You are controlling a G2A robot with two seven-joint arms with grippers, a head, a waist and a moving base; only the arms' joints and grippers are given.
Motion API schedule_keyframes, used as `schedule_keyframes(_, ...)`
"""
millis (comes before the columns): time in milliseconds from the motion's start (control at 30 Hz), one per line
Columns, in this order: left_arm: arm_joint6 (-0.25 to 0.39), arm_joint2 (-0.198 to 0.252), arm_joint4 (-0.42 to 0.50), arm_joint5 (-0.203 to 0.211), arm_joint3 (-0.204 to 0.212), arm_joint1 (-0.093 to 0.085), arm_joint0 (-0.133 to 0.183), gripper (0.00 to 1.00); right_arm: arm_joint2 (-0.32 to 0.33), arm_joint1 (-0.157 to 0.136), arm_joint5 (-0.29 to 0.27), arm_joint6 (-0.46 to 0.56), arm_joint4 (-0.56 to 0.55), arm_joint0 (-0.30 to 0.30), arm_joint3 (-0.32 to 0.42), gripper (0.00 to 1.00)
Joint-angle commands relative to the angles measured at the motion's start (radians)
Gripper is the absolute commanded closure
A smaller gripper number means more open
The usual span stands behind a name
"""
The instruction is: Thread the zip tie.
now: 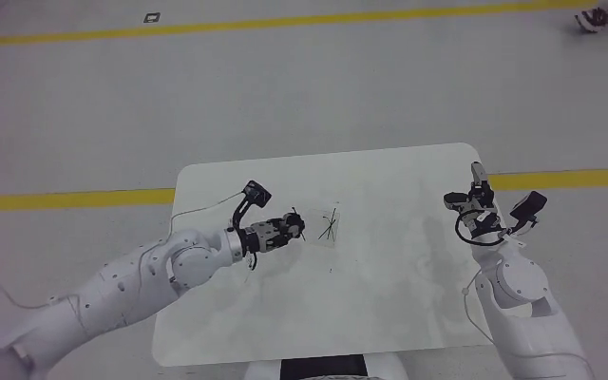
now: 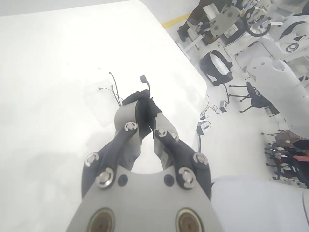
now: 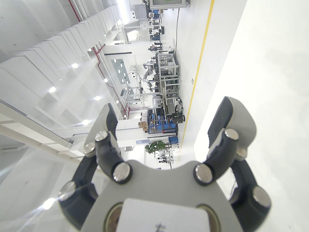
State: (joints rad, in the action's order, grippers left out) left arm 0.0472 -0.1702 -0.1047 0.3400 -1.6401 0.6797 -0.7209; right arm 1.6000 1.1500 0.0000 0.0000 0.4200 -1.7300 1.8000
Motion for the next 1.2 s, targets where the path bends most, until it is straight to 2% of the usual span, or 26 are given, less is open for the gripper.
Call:
schedule_keyframes(0, -0.001, -0.006, 0.021, 0.000, -0.008, 0.003, -0.007, 1.00, 0.000, 0.000, 0.000, 0.000, 0.000, 0.000, 0.000, 0.00)
schedule_keyframes(267, 0.153, -0.065, 0.195, 0.000, -0.031, 0.013, -0.025, 1.00, 0.000, 0.000, 0.000, 0.000, 0.000, 0.000, 0.000, 0.00)
schedule_keyframes(433, 0.246, -0.121, 0.232, 0.000, -0.032, 0.022, -0.061, 1.00, 0.000, 0.000, 0.000, 0.000, 0.000, 0.000, 0.000, 0.00)
schedule_keyframes(567, 0.333, -0.183, 0.262, 0.000, -0.018, 0.034, -0.099, 1.00, 0.000, 0.000, 0.000, 0.000, 0.000, 0.000, 0.000, 0.00)
schedule_keyframes(700, 0.458, -0.262, 0.305, 0.000, 0.001, 0.053, -0.140, 1.00, 0.000, 0.000, 0.000, 0.000, 0.000, 0.000, 0.000, 0.00)
schedule_keyframes(800, 0.546, -0.337, 0.338, 0.000, 0.022, 0.072, -0.180, 1.00, 0.000, 0.000, 0.000, 0.000, 0.000, 0.000, 0.000, 0.00)
schedule_keyframes(933, 0.668, -0.445, 0.361, 0.000, 0.041, 0.100, -0.237, 1.00, 0.000, 0.000, 0.000, 0.000, 0.000, 0.000, 0.000, 0.00)
schedule_keyframes(1167, 0.905, -0.660, 0.394, 0.000, 0.037, 0.159, -0.348, 1.00, 0.000, 0.000, 0.000, 0.000, 0.000, 0.000, 0.000, 0.00)
